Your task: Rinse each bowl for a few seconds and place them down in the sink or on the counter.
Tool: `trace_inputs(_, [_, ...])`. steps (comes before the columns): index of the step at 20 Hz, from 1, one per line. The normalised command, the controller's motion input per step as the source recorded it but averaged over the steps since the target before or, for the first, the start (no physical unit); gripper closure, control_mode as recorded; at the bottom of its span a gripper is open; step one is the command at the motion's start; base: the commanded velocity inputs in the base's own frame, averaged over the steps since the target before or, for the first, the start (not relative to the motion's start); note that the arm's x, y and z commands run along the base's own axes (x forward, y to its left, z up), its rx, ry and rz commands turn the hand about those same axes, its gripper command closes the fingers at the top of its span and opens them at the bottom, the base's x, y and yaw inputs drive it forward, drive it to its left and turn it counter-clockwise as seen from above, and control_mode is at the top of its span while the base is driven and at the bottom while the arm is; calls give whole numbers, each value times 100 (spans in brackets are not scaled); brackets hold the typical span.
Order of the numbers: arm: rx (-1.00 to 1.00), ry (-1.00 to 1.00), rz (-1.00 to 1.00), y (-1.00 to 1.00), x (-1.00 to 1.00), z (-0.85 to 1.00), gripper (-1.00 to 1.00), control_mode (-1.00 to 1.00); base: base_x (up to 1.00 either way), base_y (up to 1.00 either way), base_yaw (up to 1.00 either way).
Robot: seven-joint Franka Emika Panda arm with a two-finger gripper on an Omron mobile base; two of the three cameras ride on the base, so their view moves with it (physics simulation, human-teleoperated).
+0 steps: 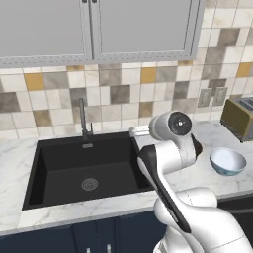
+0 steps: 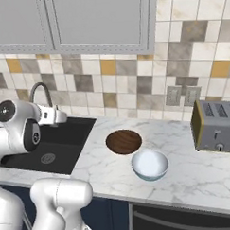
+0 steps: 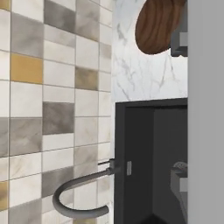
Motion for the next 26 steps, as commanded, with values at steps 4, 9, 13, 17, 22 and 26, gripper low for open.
trace_inputs(4, [-1,-1,15,0,28,-4,-100,-100,0,0,0])
trace_inputs(9, [-2,-4,16,5,17,-6,-100,-100,0,0,0])
trace_inputs(13, [-6,-23,9,15,4,-15,-100,-100,0,0,0])
trace_inputs(17, [-5,-25,5,17,7,-16,-100,-100,0,0,0])
trace_inputs(22, [-1,-25,5,13,9,-17,-100,-100,0,0,0])
trace_inputs(26, [2,-17,4,11,22,-20,-100,-100,0,0,0])
